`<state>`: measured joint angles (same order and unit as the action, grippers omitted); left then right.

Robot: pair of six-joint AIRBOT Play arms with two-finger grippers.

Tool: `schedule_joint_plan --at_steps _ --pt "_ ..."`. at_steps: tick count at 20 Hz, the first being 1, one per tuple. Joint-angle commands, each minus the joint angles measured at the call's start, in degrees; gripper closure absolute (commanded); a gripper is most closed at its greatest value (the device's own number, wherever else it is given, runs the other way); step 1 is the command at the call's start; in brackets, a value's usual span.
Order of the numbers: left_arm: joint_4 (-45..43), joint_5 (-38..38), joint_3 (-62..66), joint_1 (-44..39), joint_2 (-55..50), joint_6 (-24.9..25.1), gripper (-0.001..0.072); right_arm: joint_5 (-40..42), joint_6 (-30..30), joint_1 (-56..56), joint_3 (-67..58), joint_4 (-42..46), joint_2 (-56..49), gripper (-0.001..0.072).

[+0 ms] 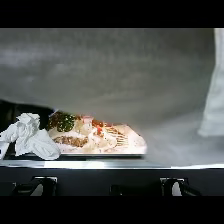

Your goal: Fold the shirts.

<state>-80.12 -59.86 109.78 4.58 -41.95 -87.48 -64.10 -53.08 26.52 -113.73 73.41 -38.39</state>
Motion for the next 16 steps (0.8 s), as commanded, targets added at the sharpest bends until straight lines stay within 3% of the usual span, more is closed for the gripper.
schedule_joint_plan --at_steps 1,3,6,8,12,16 --pt "-1.62 -3.19 -0.28 -0.02 -4.02 4.35 0.0675 -8.61 -2.97 -0.04 -0.31 2.78 -5.07 0.0664" --pt "-2.71 -3.98 -1.33 -0.02 -10.84 7.80 0.0676 -16.46 -0.52 -0.04 -0.28 -0.02 -13.11 0.0664" --pt "-2.62 -16.44 -2.99 -0.11 -25.90 6.58 0.0676 -31.17 -0.87 -0.07 0.52 -4.68 -30.03 0.0664" --pt "-2.45 -20.17 -6.51 -0.15 -36.39 6.49 0.0675 -34.49 -1.99 -2.95 4.39 -5.05 -40.63 0.0665" --pt "0.26 -20.06 -8.55 -0.13 -55.39 6.51 0.0675 -22.05 -2.67 -13.62 7.63 -0.92 -58.31 0.0663" --pt "0.63 -15.87 -6.19 -0.13 -65.94 6.49 0.0675 0.42 -13.07 -16.57 7.63 -1.81 -66.84 0.0663"
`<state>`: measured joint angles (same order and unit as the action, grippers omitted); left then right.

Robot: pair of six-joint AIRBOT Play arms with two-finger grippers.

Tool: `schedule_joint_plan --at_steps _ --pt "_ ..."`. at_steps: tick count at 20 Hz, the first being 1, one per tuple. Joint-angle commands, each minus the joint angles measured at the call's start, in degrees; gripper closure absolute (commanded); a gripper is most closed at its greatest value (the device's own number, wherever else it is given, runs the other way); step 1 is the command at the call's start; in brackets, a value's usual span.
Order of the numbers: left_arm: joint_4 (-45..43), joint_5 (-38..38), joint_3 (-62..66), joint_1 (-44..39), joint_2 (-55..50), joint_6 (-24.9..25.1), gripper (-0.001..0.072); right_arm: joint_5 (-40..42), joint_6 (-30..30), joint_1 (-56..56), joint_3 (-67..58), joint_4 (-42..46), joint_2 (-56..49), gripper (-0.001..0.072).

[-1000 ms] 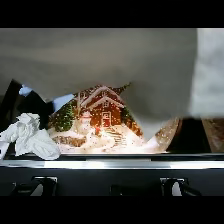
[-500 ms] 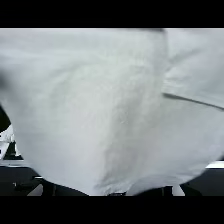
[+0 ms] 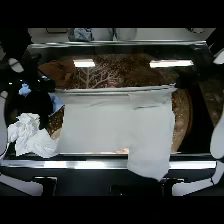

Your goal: Fold the shirts.

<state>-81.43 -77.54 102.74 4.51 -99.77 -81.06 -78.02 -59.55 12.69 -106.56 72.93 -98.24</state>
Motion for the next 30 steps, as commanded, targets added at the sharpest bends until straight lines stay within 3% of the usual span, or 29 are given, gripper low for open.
schedule_joint_plan --at_steps 1,4,6,10,14,19,26,27,28,29,30 --pt "1.95 4.81 1.11 -0.11 -9.11 0.04 0.0674 18.45 -7.19 -2.71 0.46 -2.47 -7.91 0.0663" --pt "1.97 12.55 1.53 -0.07 -9.73 -0.33 0.0674 26.21 -7.17 -2.58 0.44 -2.19 -8.39 0.0663" --pt "2.03 13.46 1.68 -0.07 -9.73 -0.37 0.0674 24.20 -7.15 -2.60 0.44 -1.75 -8.33 0.0662" --pt "2.32 1.99 1.70 0.15 -9.27 0.26 0.0675 6.54 -5.99 -2.60 0.46 2.21 -7.37 0.0662" --pt "2.36 -11.69 0.94 0.09 -8.59 -1.01 0.0675 -10.27 -4.11 -2.60 1.11 11.85 -5.79 0.0662" --pt "3.65 -18.71 -4.90 -0.83 -8.85 -1.20 0.0675 -11.61 -4.52 -2.60 7.37 9.81 -6.71 0.0662" --pt "7.52 -21.22 -6.75 -0.68 -10.16 -1.70 0.0665 -11.19 -7.32 -2.64 7.43 7.82 -9.07 0.0658" --pt "8.26 -21.29 -6.67 -0.61 -10.25 -1.70 0.0514 -10.45 -8.24 -2.64 7.39 7.32 -9.01 0.0549" --pt "8.37 -21.59 -6.32 -0.46 -10.03 -2.05 0.0253 -10.27 -8.39 -2.58 7.19 6.49 -8.55 0.0332" --pt "8.37 -22.03 -5.66 -0.09 -9.60 -2.43 0.0151 -11.02 -6.10 -2.58 7.10 6.64 -7.45 0.0199" --pt "8.39 -22.77 -5.11 0.66 -8.61 -3.13 0.0151 -13.20 -3.37 -2.34 7.10 7.96 -5.97 0.0100"
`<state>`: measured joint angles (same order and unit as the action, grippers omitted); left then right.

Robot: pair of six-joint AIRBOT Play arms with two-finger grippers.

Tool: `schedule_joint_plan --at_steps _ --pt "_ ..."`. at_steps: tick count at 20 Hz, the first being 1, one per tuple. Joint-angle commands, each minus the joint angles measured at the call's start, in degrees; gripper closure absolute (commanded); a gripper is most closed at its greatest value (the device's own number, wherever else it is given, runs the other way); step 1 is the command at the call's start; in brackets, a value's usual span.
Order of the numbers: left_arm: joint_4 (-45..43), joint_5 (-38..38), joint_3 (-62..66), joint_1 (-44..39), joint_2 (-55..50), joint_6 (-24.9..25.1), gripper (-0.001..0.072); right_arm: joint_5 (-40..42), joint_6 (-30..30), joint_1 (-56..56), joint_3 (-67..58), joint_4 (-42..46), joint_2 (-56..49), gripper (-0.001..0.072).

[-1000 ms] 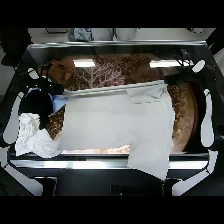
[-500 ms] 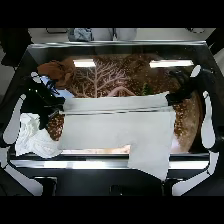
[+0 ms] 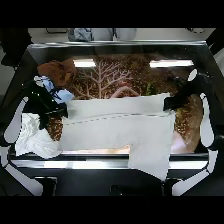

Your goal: Fold the shirts.

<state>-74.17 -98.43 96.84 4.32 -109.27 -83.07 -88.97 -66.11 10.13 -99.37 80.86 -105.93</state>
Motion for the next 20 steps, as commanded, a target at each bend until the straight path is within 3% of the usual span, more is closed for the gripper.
schedule_joint_plan --at_steps 1,5,9,11,17,19,20 --pt "1.14 -2.58 0.66 1.57 2.47 -1.40 0.0150 -4.90 5.38 0.90 -0.07 1.14 3.41 0.0079" --pt "1.09 -0.09 -9.66 3.72 13.42 -1.99 0.0151 -13.60 6.78 8.41 1.95 1.27 9.70 0.0089" --pt "1.20 13.64 -37.73 3.69 27.67 0.09 0.0151 -8.44 7.08 11.21 15.96 1.70 18.88 0.0098" --pt "1.53 18.05 -45.55 3.69 30.88 0.96 0.0152 -5.62 7.45 11.10 21.75 1.36 21.33 0.0098" --pt "4.24 24.46 -49.00 3.69 30.80 4.28 0.0157 -4.31 8.55 11.10 26.18 1.49 21.88 0.0104" --pt "7.87 24.35 -49.22 3.63 30.51 5.27 0.0187 -4.04 8.55 11.10 26.18 2.08 21.88 0.0104" --pt "8.79 24.33 -49.37 3.43 30.47 5.81 0.0239 -4.20 8.52 11.10 26.18 2.67 21.88 0.0104"
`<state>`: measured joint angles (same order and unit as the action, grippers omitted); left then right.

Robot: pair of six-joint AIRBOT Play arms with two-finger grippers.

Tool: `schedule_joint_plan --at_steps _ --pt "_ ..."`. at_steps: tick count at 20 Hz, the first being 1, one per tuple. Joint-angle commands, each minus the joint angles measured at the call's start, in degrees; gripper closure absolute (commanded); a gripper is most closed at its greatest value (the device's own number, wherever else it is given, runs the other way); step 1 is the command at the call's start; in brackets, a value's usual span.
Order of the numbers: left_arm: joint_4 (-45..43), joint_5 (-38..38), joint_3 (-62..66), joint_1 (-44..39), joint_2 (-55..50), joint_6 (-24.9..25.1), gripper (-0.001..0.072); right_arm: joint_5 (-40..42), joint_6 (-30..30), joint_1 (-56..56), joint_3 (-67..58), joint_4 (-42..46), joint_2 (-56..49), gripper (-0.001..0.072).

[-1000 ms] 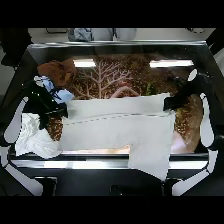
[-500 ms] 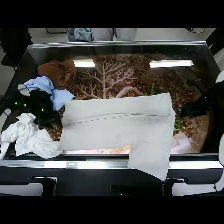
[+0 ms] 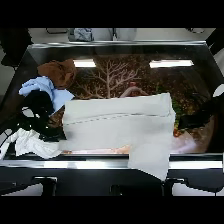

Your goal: Fold the shirts.

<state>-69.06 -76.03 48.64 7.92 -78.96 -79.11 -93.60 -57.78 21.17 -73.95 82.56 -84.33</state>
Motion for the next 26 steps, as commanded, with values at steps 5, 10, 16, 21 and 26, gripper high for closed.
schedule_joint_plan --at_steps 5,10,16,21,26 --pt "3.54 -2.01 -1.18 -0.98 0.15 2.27 0.0567 -0.68 0.22 0.07 3.85 2.19 1.14 0.0104" --pt "3.61 -2.56 -1.16 -0.98 0.35 4.85 0.0673 3.82 2.38 0.11 19.28 -2.89 5.03 0.0083" --pt "3.61 -2.60 -1.16 -0.98 0.35 5.22 0.0673 14.36 2.51 0.11 27.19 -8.85 5.03 0.0095" --pt "3.61 -2.58 -1.16 -0.98 0.35 5.25 0.0673 14.84 2.43 0.11 30.23 -8.87 5.03 0.0233" --pt "3.56 -2.49 0.28 -0.96 2.16 7.76 0.0675 14.03 5.66 0.11 28.39 -8.90 8.37 0.0660"
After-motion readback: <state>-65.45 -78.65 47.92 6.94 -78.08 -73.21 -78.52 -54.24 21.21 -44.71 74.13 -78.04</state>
